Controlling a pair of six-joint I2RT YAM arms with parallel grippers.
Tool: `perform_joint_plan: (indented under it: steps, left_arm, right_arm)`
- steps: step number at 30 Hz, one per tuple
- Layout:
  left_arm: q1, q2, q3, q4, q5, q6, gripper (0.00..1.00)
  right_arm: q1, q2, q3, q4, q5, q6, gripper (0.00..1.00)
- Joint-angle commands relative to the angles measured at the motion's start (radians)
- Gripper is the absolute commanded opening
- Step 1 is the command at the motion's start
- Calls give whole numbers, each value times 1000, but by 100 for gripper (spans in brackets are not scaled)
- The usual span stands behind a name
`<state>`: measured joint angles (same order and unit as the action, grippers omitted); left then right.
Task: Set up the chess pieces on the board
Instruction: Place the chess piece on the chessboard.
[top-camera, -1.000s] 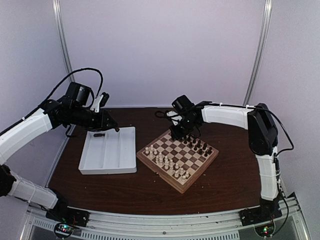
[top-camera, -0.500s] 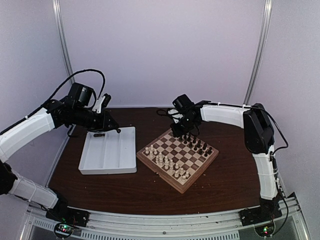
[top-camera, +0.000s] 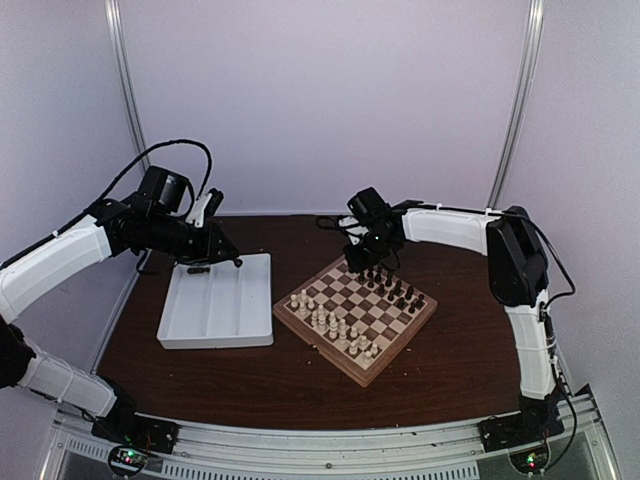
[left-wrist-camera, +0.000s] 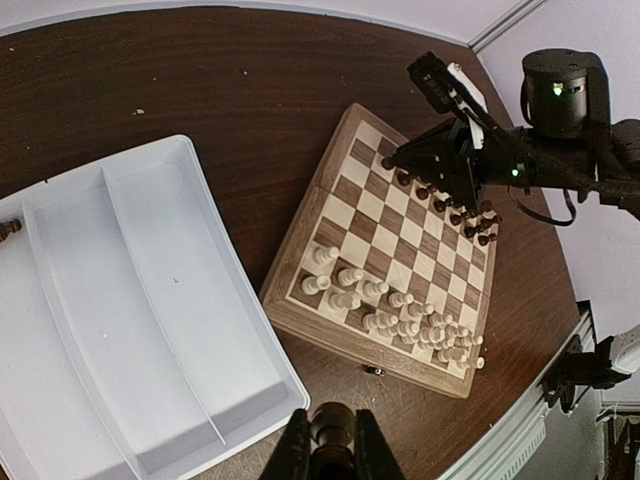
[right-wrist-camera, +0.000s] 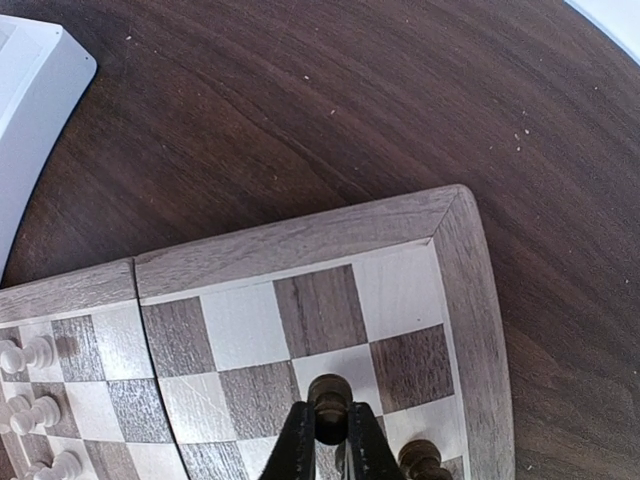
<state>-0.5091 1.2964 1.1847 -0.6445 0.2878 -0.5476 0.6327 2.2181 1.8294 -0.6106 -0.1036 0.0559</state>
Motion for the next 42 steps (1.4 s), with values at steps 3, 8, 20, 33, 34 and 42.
perform_joint_plan:
  steps: [3,8,20,33,34,42]
  left_arm:
    - [7,5,21,46,8,17,5]
    - [7,1,20,46,5,17,5]
    - [7,4,25,46,9,16,5]
    - [7,1,3,42,17,15,5]
    - [7,3,1,42,22,14,5]
    - [6,18,1,44,50,12,5]
  right_arm:
    - [-4,33,22,-9,5,2,7]
    - [-5,43,24,-8,7,4,16]
    - [-6,1,71,-45,22,-21,43]
    - [-4,-195,-10,-58,-201,10,44]
    - [-5,-205,-6,-71,-229,27,44]
    - [-8,-247,15,-185,-447,201,48]
